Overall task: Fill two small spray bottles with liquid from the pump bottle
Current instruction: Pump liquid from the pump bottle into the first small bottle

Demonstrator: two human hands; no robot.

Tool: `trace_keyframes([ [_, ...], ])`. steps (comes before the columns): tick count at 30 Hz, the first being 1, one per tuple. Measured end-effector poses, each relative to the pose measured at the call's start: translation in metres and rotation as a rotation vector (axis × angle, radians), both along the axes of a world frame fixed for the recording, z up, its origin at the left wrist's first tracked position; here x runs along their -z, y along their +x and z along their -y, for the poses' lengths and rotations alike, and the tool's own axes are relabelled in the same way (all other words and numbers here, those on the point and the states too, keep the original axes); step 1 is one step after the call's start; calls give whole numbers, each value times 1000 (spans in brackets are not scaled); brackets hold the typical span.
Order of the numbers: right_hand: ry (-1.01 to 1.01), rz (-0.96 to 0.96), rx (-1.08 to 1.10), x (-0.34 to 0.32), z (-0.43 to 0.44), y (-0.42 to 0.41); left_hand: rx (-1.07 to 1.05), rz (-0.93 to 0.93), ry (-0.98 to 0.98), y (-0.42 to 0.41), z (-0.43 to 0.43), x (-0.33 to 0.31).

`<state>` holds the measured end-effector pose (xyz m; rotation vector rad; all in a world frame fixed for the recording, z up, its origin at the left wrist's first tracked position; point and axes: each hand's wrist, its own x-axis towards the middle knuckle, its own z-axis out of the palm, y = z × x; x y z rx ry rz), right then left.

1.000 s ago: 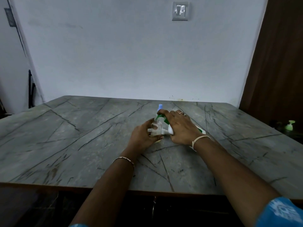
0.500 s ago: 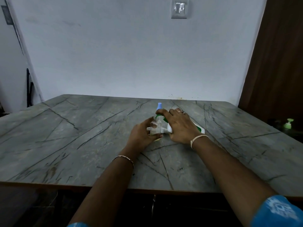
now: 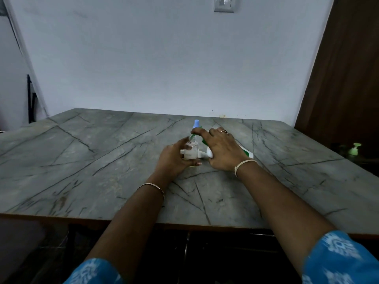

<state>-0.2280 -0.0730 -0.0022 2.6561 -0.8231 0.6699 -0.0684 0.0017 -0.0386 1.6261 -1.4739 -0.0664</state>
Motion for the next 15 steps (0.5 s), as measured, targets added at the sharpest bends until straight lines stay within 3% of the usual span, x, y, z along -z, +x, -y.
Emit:
trace_keyframes([
  [15, -8, -22, -3, 1, 3, -2, -22, 119, 60, 2, 2, 2],
])
